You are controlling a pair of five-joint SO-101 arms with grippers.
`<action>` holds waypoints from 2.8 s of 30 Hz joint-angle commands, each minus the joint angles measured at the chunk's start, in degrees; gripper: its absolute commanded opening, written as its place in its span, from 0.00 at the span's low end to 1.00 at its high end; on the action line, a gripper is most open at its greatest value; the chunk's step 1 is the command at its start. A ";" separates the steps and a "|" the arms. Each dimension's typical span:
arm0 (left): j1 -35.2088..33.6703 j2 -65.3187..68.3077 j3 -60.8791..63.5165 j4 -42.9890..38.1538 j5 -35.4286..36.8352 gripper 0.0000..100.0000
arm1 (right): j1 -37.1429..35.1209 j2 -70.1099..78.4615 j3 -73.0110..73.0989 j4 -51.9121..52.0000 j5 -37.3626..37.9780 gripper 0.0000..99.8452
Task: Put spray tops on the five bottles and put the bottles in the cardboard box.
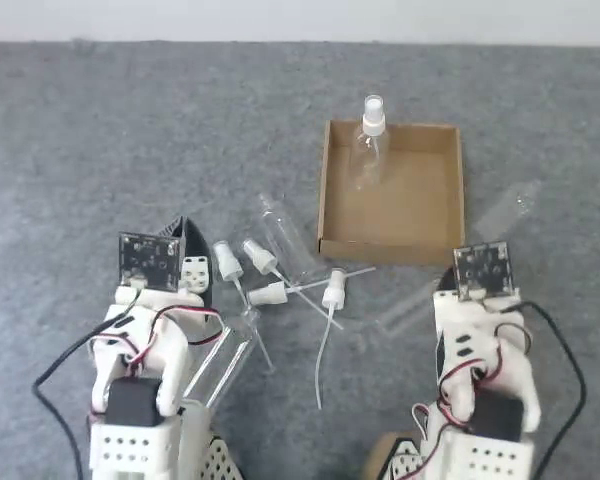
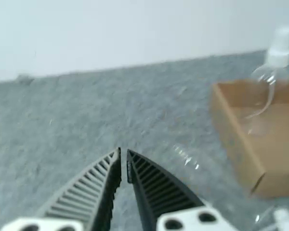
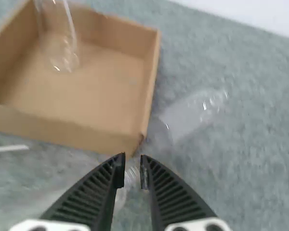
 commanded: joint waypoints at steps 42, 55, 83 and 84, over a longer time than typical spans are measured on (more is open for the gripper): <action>-1.32 -0.97 8.40 -7.47 0.26 0.01 | 7.08 -2.51 11.78 -0.31 1.14 0.01; -1.32 -0.97 8.92 -7.65 0.26 0.01 | 7.08 -2.51 11.78 -0.31 1.14 0.01; -1.41 -0.97 8.92 -7.65 0.18 0.01 | 7.08 -2.51 11.78 -0.31 1.14 0.01; -1.41 -0.97 8.92 -7.65 0.18 0.01 | 7.08 -2.51 11.78 -0.31 1.14 0.01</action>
